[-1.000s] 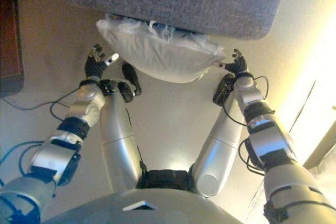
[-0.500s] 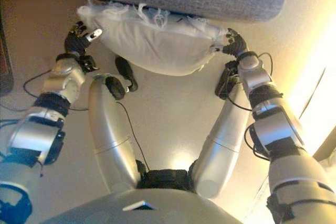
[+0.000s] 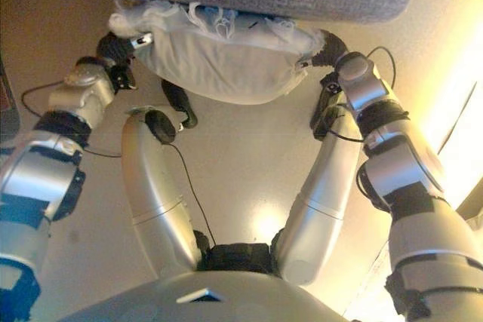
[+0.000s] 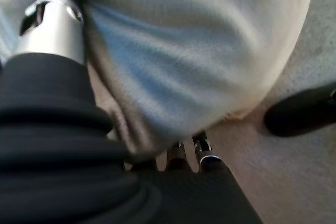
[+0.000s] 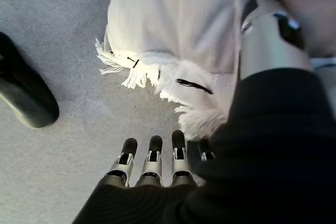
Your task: Pick up the cushion and take it to the sofa
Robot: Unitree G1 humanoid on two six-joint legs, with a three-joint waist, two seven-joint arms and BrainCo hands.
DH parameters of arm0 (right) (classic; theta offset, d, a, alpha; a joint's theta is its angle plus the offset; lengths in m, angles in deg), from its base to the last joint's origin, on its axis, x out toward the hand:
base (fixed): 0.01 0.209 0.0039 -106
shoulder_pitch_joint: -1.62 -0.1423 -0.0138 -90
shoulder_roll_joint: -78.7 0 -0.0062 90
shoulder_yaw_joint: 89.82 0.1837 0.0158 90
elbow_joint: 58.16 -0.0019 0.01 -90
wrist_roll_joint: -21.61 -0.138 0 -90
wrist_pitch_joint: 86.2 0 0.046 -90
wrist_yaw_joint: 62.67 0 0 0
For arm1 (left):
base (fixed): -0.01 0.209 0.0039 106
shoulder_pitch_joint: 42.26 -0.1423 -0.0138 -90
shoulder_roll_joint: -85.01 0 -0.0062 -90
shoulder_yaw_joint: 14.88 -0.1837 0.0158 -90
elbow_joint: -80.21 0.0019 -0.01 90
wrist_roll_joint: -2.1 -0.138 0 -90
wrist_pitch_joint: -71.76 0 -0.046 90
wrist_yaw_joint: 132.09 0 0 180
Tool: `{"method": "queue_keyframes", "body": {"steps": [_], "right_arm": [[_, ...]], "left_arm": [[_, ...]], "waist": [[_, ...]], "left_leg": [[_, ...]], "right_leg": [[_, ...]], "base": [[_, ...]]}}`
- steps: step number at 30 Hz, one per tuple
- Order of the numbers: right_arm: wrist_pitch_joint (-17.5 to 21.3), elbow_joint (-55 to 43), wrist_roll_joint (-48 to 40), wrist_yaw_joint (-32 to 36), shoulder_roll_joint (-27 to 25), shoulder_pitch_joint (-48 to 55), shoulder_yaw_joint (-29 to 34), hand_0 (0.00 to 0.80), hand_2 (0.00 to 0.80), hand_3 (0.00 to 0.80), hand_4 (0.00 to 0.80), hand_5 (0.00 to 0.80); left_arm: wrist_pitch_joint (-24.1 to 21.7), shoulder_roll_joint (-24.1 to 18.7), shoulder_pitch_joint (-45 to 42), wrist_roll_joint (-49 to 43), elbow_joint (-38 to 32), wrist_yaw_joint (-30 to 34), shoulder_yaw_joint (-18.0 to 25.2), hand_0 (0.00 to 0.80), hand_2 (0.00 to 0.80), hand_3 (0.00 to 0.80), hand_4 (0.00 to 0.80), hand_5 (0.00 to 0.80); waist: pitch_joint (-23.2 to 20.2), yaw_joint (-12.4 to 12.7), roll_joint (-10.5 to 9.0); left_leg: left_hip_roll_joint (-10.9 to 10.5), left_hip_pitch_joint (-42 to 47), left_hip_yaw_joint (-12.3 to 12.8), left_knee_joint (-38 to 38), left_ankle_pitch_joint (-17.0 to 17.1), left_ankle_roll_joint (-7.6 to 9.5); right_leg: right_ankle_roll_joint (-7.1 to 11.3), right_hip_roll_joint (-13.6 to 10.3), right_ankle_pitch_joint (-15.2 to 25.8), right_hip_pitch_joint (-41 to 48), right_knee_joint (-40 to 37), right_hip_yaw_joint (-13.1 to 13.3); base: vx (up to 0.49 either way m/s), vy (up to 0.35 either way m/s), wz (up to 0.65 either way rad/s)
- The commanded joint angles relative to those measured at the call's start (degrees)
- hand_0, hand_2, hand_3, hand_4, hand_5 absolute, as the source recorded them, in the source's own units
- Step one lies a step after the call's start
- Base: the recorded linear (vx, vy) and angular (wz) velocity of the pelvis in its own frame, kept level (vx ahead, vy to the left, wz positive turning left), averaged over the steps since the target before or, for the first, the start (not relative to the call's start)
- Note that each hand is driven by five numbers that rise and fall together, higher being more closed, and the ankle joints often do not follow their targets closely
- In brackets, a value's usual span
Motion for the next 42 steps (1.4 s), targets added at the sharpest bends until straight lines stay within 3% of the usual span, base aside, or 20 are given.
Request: {"method": "queue_keyframes", "body": {"steps": [1,13,21,28,30,31,32,34,37,39,40,42], "right_arm": [[0.41,-0.54,2.19,0.86,2.38,-4.36,-2.2,0.8,0.8,0.8,0.8,0.8],[-2.17,-2.67,0.69,-4.23,4.29,-3.93,-1.2,0.8,0.8,0.8,0.8,0.8],[-0.69,-0.6,-0.57,-7.91,5.27,-3.58,0.52,0.8,0.8,0.8,0.8,0.8],[1.97,-0.96,-2.94,-11.12,8.38,-0.1,2.07,0.8,0.8,0.8,0.8,0.8],[2.35,-1.65,-2.34,-11.22,9.16,1.22,2.22,0.8,0.8,0.8,0.8,0.8],[2.43,-2.03,-0.95,-10.8,9.26,1.57,1.97,0.8,0.8,0.8,0.8,0.8],[1.97,-2.59,-1.09,-10.8,8.87,1.59,1.46,0.8,0.8,0.8,0.8,0.8],[1.21,-2.33,-0.66,-11.07,8.63,1.19,1.0,0.8,0.8,0.8,0.8,0.8],[0.68,-1.67,-2.0,-12.79,8.73,-0.77,0.71,0.8,0.8,0.8,0.8,0.8],[0.62,-1.41,-2.46,-12.98,8.51,-1.73,1.21,0.8,0.8,0.8,0.8,0.8],[0.03,-1.89,-3.56,-13.14,8.04,-1.69,1.65,0.8,0.8,0.8,0.8,0.8],[0.32,-2.2,-3.67,-13.08,7.73,-1.13,2.6,0.8,0.8,0.8,0.8,0.8]], "left_arm": [[-2.89,2.81,6.92,1.44,-1.67,3.08,-0.89,0.8,0.8,0.8,0.8,0.8],[-4.41,4.38,6.16,0.27,-3.88,-0.34,-0.52,0.8,0.8,0.8,0.8,0.8],[-7.26,4.54,5.39,0.9,-4.37,-0.36,1.04,0.8,0.8,0.8,0.8,0.8],[-10.41,7.34,2.0,-0.32,-6.87,-1.1,1.2,0.8,0.8,0.8,0.8,0.8],[-10.33,7.71,0.32,-2.17,-8.29,-1.78,1.57,0.8,0.8,0.8,0.8,0.8],[-10.34,7.87,-0.87,-2.62,-9.36,-2.19,2.27,0.8,0.8,0.8,0.8,0.8],[-9.43,7.56,-1.16,-2.67,-10.43,-3.11,2.39,0.8,0.8,0.8,0.8,0.8],[-9.66,7.94,-0.98,0.12,-10.89,-4.03,1.97,0.8,0.8,0.8,0.8,0.8],[-9.55,9.19,0.48,0.69,-10.06,-3.13,2.39,0.8,0.8,0.8,0.8,0.8],[-9.41,9.05,1.07,1.0,-10.07,-3.39,2.09,0.8,0.8,0.8,0.8,0.8],[-8.74,8.93,1.73,2.5,-10.81,-3.02,1.98,0.8,0.8,0.8,0.8,0.8],[-7.75,8.28,2.06,2.78,-11.74,-2.13,1.77,0.8,0.8,0.8,0.8,0.8]], "waist": [[0.46,-0.55,1.78],[0.46,0.03,1.12],[0.42,0.19,1.13],[-0.89,0.76,0.19],[-0.99,1.27,-0.47],[-1.09,1.51,-0.5],[-1.1,1.2,-0.83],[-0.11,1.4,-0.98],[-0.04,2.17,-1.46],[-0.5,1.23,-1.06],[0.08,0.83,-0.77],[0.4,1.3,-0.75]], "left_leg": [[3.44,1.66,-2.19,-3.77,0.85,-5.8],[2.97,2.76,-2.01,-6.04,1.81,-6.4],[2.98,4.98,-1.97,-8.16,2.12,-6.9],[1.97,12.27,-2.94,-16.72,4.14,-7.69],[2.57,16.11,-2.37,-20.62,5.33,-7.99],[4.6,18.28,-1.26,-23.16,6.78,-8.12],[5.4,18.83,-1.87,-22.84,6.97,-8.12],[4.07,16.63,-5.4,-18.26,6.41,-8.12],[6.47,18.4,-8.98,-27.83,12.71,-8.12],[7.21,20.61,-6.69,-28.99,11.8,-8.12],[7.48,21.06,-6.62,-27.82,11.0,-8.12],[7.27,21.15,-6.41,-27.37,10.05,-8.12]], "right_leg": [[2.11,-0.92,11.11,-0.68,-8.79,3.02],[2.37,-0.53,11.91,1.48,-11.18,1.21],[2.51,-0.4,11.81,3.68,-12.63,0.32],[2.73,1.14,12.48,10.58,-19.5,-1.68],[2.7,1.1,12.76,13.87,-22.53,-3.91],[2.83,-0.1,13.08,14.99,-23.25,-5.27],[2.97,-0.12,13.03,16.13,-23.45,-5.11],[2.74,-0.21,11.27,15.45,-20.06,-3.16],[2.97,-1.47,10.01,16.5,-20.88,-1.67],[2.97,-1.95,12.17,17.93,-25.15,-1.93],[2.97,-1.92,12.8,18.45,-25.65,-0.92],[2.97,-2.85,14.22,18.31,-26.88,-1.6]], "base": [[0.0,0.0,0.0],[-0.004,-0.005,0.0],[-0.006,-0.014,0.0],[0.031,-0.14,0.04],[0.033,-0.205,0.12],[-0.018,-0.12,0.04],[-0.033,-0.06,-0.06],[-0.007,0.004,-0.13],[0.02,0.13,-0.09],[-0.035,0.134,0.04],[-0.01,0.132,0.14],[0.017,0.065,0.06]]}}
